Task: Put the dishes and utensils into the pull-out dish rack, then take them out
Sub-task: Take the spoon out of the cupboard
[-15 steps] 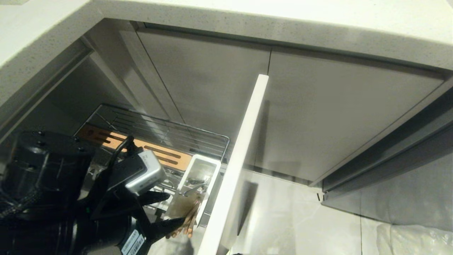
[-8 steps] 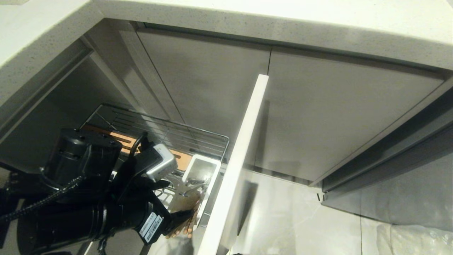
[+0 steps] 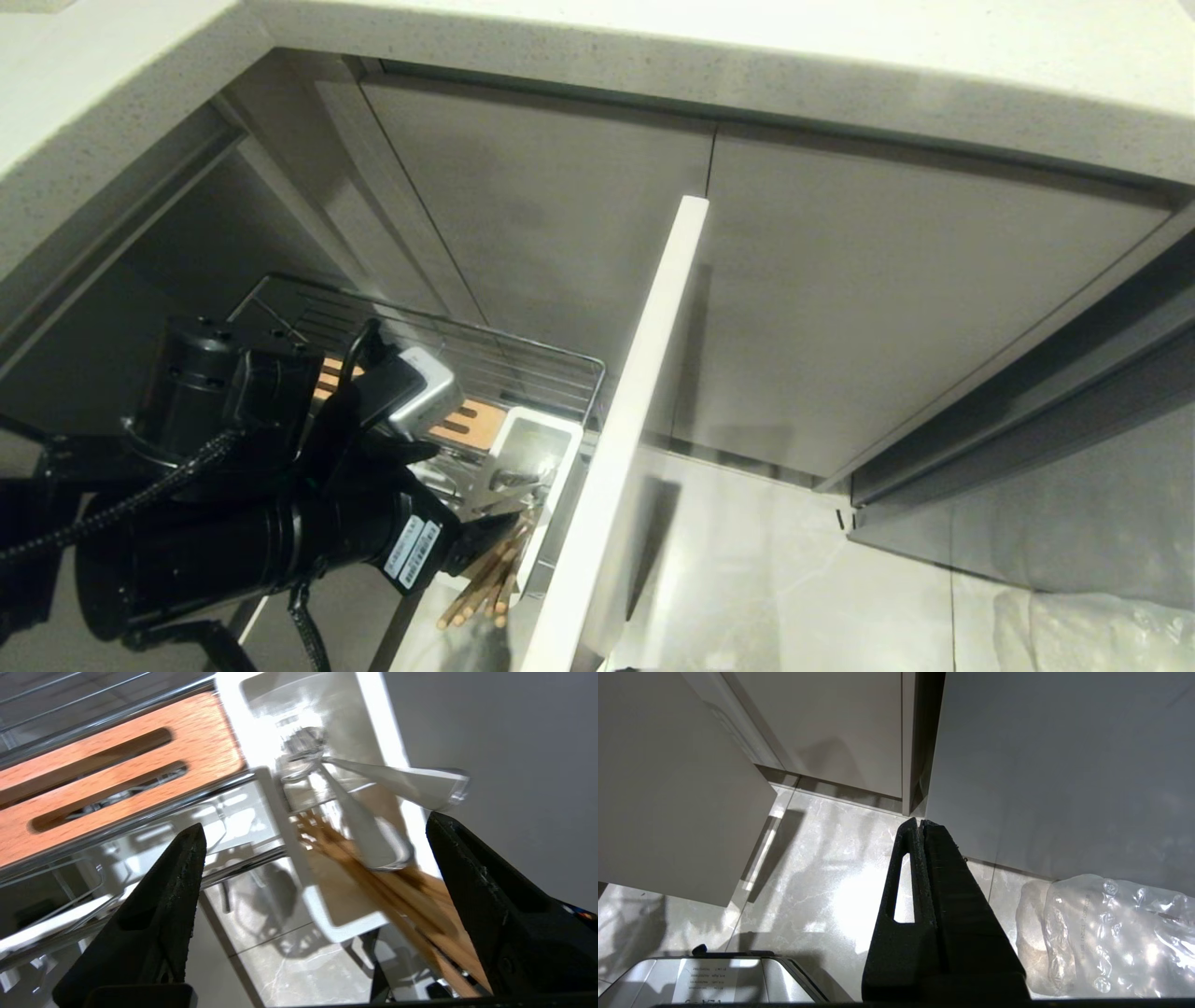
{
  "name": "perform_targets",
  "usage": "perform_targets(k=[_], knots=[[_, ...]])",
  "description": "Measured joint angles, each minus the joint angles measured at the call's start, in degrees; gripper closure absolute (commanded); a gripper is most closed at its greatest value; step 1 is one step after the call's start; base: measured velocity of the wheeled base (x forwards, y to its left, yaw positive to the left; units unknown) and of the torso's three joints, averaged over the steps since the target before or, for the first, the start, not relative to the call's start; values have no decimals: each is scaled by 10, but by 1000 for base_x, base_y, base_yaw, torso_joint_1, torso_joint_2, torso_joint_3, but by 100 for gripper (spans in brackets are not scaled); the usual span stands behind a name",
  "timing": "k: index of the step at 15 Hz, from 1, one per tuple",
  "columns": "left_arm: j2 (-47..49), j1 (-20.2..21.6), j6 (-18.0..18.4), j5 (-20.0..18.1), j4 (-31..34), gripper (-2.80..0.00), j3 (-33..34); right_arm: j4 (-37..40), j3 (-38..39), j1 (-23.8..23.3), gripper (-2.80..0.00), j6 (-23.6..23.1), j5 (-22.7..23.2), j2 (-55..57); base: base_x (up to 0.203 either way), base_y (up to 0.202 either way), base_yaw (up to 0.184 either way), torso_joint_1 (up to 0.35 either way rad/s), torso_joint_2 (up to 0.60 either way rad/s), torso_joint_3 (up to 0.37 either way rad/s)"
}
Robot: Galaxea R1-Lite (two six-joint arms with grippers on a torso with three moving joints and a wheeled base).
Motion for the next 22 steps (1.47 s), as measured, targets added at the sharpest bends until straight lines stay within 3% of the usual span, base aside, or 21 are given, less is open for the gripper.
perform_targets(k=[8,20,22], knots=[[14,8,3,42,-31,-280,1,0,0,0,0,0,0,0,0,0,0,0,0,0],[30,13,4,56,-40,-280,3,0,0,0,0,0,0,0,0,0,0,0,0,0],[32,16,4,78,-43,-280,0,0,0,0,0,0,0,0,0,0,0,0,0,0]])
